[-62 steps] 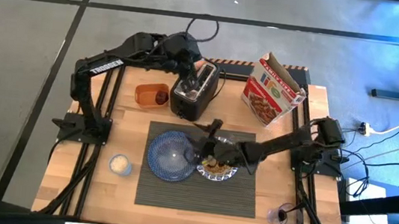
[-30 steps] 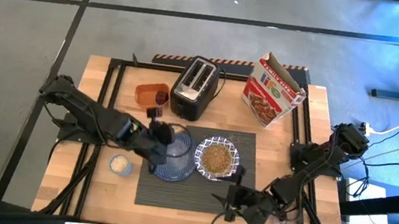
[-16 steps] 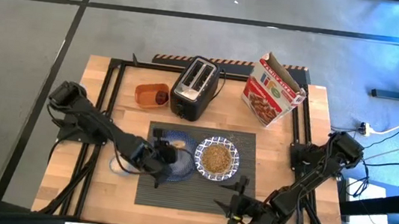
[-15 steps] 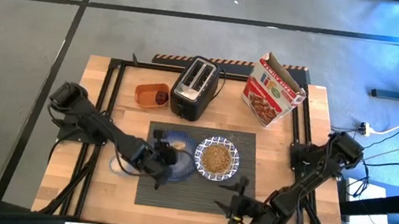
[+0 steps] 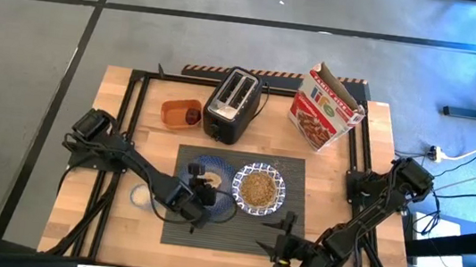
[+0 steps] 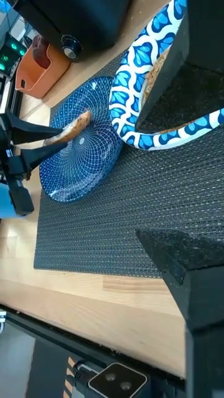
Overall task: Arrange a breakfast setting
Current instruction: Put the toasted bagel on the blue plate from the toaster, then put the apple on the placemat in between the blue plate and the blue patterned bowl from the orange bin
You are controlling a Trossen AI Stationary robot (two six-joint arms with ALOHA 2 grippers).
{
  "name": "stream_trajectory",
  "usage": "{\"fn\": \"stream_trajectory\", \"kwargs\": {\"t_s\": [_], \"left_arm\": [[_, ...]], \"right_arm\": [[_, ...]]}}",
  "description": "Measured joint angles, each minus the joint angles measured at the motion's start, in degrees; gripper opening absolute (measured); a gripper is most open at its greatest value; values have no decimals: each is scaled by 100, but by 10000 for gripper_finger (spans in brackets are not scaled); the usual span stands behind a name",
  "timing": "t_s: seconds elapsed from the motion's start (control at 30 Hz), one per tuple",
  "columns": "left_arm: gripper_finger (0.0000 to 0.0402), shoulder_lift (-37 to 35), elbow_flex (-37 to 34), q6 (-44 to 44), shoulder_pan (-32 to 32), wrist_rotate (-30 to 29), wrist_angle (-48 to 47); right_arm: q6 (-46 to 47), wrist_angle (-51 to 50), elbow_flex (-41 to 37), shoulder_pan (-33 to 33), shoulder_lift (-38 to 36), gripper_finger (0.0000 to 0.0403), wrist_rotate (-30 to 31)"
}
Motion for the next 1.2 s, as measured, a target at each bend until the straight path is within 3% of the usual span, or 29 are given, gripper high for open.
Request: {"fn": "stream_trajectory", "kwargs": {"t_s": [0.17, 0.5, 0.7, 0.8, 0.9, 1.07, 1.2], "left_arm": [[83, 1, 0, -115, -18, 69, 84], [194, -30, -13, -483, 22, 857, 105], [227, -586, -13, -578, 20, 1294, 80], [228, -1051, -13, -510, -8, 1153, 56], [229, -1524, -9, -381, -1, 724, -44], [229, -2137, -9, 233, 49, -398, -454], [229, -2457, -9, 1065, 185, -673, -468]], "right_arm": [[4, 1, 0, 0, 0, 255, -2], [-13, -32, 0, 0, 0, 255, 11], [-312, -45, 0, -2, -14, 255, 539], [-525, -39, 2, -62, -89, 255, 975], [-772, -57, 4, -309, -137, 255, 1022], [-1203, -210, 4, -962, -168, 255, 421], [-1528, -454, 4, -1606, -168, 255, -290]]}}
